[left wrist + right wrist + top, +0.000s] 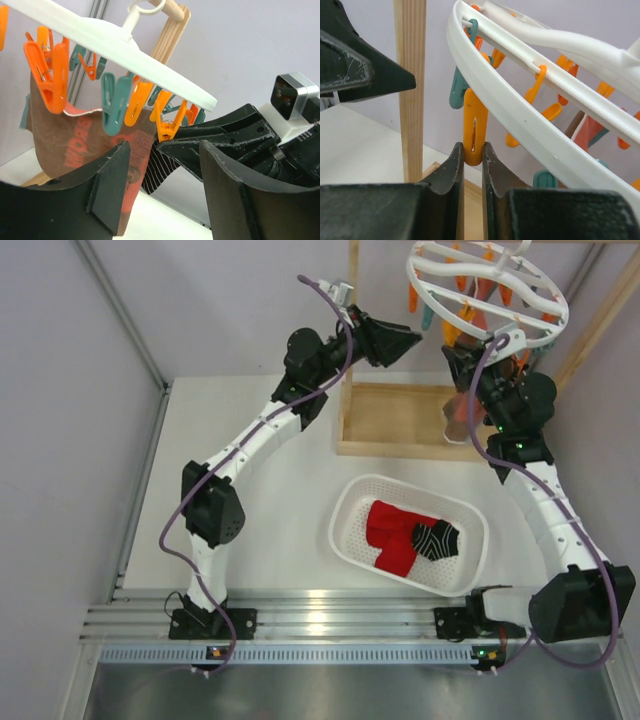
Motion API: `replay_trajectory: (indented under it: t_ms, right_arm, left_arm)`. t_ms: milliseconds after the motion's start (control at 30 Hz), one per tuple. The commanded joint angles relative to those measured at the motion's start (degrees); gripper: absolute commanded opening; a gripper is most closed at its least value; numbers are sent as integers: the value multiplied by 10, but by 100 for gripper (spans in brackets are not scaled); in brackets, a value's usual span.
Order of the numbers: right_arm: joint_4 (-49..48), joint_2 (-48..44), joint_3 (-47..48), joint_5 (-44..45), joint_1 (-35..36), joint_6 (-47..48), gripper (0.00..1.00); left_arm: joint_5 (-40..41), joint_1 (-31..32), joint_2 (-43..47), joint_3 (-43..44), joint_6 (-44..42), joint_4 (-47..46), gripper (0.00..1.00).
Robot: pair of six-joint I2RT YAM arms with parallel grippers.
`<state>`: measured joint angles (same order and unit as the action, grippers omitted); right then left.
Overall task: Clip the socks to the hanger
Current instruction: Open the clamp at the hanger.
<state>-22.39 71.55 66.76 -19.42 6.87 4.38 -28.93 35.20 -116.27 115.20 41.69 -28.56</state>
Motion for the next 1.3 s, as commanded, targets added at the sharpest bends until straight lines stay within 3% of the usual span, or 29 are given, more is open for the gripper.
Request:
replay_trajectory:
  t_ms: [0,133,433,1267]
  right_arm:
    - [1,-30,0,-53,-2,55,0]
    - [9,-36,-2,-47,-3,95,0]
    - [20,-50,-7,-62,-7,88,0]
    - [39,-60,-11,-121,-27,75,0]
  left_arm:
    - [-2,4,0,47,-18,11,64]
    - [-4,14,-16,67,-31,19,69]
    - [4,40,-56,119,-53,31,69]
    - [49,62,-156,208,-9,-70,68]
